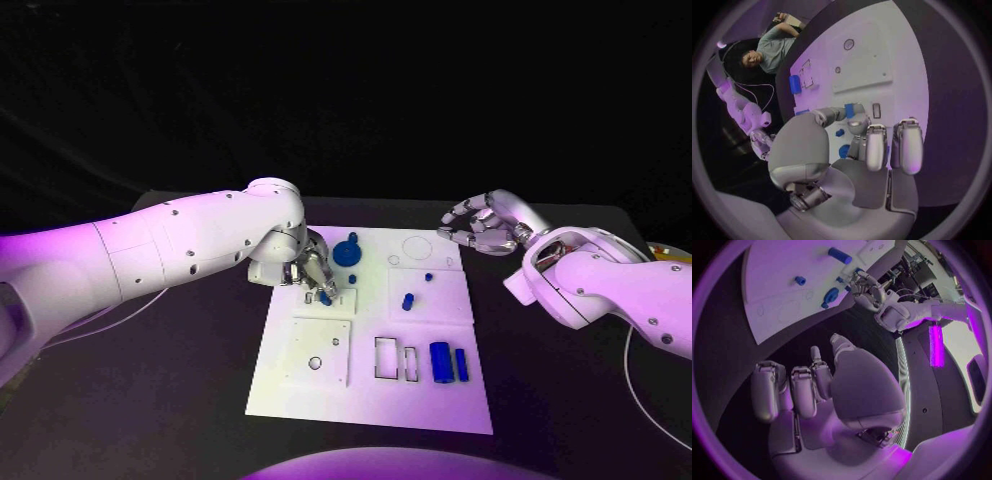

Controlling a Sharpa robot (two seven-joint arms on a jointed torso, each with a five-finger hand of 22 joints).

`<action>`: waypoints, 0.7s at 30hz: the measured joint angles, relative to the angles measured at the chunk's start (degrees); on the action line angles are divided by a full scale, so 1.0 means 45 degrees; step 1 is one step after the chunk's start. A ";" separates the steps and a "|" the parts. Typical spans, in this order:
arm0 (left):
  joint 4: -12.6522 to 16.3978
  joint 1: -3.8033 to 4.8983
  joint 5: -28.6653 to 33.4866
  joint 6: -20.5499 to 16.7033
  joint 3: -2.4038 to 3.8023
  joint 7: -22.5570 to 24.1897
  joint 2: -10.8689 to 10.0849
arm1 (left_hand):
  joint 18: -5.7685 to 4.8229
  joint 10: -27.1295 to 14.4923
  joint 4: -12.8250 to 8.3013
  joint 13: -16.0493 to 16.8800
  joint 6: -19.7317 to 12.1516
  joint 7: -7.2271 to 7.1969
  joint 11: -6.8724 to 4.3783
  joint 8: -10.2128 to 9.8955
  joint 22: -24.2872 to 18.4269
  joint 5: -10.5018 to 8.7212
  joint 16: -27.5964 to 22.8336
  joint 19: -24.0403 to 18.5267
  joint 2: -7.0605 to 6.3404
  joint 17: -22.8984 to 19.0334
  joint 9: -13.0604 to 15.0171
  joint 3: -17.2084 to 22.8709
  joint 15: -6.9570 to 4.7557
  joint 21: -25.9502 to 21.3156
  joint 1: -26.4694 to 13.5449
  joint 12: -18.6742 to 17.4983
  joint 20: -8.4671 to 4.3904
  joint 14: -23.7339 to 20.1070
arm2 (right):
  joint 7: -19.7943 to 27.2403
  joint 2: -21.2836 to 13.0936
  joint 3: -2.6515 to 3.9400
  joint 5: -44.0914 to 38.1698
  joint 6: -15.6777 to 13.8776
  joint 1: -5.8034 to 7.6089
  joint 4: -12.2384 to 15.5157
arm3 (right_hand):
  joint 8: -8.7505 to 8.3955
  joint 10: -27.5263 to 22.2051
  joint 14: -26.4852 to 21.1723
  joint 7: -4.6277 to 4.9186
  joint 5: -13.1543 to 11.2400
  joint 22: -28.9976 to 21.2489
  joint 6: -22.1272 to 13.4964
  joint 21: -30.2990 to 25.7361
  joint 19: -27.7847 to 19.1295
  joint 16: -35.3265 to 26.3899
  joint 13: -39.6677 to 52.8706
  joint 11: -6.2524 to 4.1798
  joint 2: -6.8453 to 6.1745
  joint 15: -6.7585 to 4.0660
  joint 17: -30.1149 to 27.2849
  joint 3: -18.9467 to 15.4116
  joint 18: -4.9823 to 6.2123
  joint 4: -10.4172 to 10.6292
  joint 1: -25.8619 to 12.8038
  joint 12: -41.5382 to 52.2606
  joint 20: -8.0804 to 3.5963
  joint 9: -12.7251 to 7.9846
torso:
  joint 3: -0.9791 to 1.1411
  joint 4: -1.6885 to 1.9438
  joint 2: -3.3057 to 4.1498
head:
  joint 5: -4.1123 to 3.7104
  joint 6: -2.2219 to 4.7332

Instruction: Assemble the parts on the task board

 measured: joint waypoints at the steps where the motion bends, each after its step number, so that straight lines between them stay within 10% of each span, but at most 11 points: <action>1: 0.0010 0.0000 -0.0024 -0.0023 0.0000 0.0003 0.0000 | 0.0000 0.0000 -0.0001 0.0000 0.0000 0.0001 0.0000 0.0000 0.0000 0.0008 0.0000 0.0000 0.0000 0.0000 0.0000 0.0001 0.0000 0.0000 0.0000 0.0000 0.0000 0.0000 | 0.0000 -0.0001 0.0000 0.0000 0.0000 -0.0002 0.0002 | 0.0000 0.0000 0.0000 0.0000 0.0000 0.0000 0.0000 0.0000 0.0000 0.0000 0.0000 0.0000 0.0000 0.0000 0.0000 0.0000 -0.0001 0.0000 0.0000 0.0000 0.0000 0.0000 | -0.0001 0.0000 -0.0001 | 0.0000 0.0000; 21: 0.0341 -0.0003 -0.0638 -0.0505 0.0003 0.0097 -0.0181 | 0.0000 0.0137 -0.0103 0.0273 0.0130 -0.0049 -0.0001 -0.0012 0.0000 0.0262 0.0000 -0.0001 -0.0085 0.0000 0.0090 -0.0075 -0.0045 -0.0002 -0.0085 0.0197 0.0000 0.0045 | -0.0007 -0.0010 0.0000 0.0075 0.0019 -0.0026 0.0021 | -0.0001 0.0000 0.0000 0.0000 0.0000 -0.0003 0.0000 0.0000 0.0000 0.0000 -0.0003 0.0000 0.0000 0.0001 -0.0001 0.0000 0.0000 0.0000 0.0000 0.0000 0.0000 -0.0003 | -0.0007 -0.0002 -0.0001 | -0.0002 -0.0022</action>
